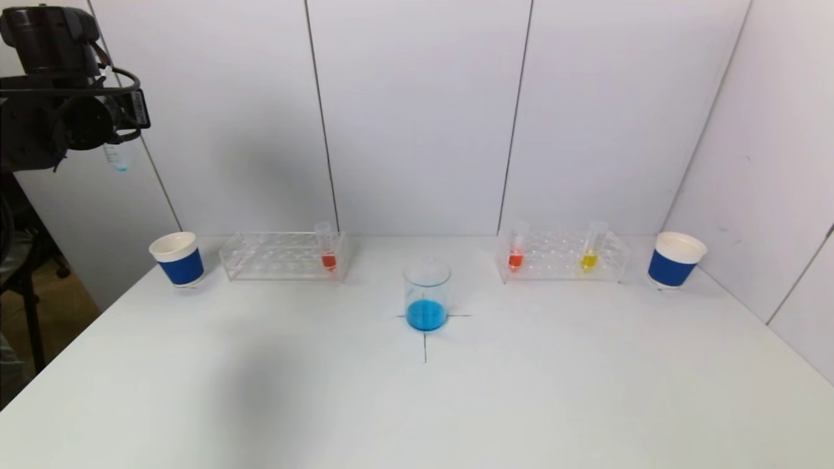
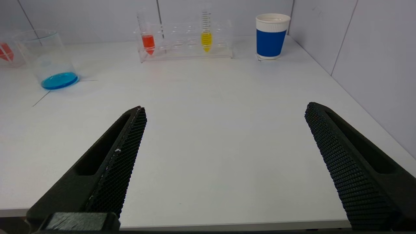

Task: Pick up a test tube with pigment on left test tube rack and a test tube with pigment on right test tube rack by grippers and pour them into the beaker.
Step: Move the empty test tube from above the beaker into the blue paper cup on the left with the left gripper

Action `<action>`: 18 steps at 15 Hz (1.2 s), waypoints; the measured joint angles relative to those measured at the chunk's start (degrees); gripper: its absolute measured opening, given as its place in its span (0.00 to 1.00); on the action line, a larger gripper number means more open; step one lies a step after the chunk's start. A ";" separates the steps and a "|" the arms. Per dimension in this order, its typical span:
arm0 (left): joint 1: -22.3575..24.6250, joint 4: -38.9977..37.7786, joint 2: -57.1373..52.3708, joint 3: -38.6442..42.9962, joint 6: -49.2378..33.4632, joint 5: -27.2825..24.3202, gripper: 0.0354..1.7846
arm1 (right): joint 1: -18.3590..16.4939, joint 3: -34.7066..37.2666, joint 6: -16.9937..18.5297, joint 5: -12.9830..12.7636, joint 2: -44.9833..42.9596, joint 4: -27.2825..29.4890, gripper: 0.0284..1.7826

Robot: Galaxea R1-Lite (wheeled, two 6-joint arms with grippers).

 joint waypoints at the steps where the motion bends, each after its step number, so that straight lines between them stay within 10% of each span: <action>1: 0.79 -0.67 -0.13 1.56 -0.83 -0.46 0.23 | 0.00 0.00 0.02 0.00 0.00 -0.02 0.99; 18: 6.11 -26.11 7.34 20.66 -2.21 -9.84 0.23 | 0.00 0.00 0.00 0.02 0.00 -0.02 0.99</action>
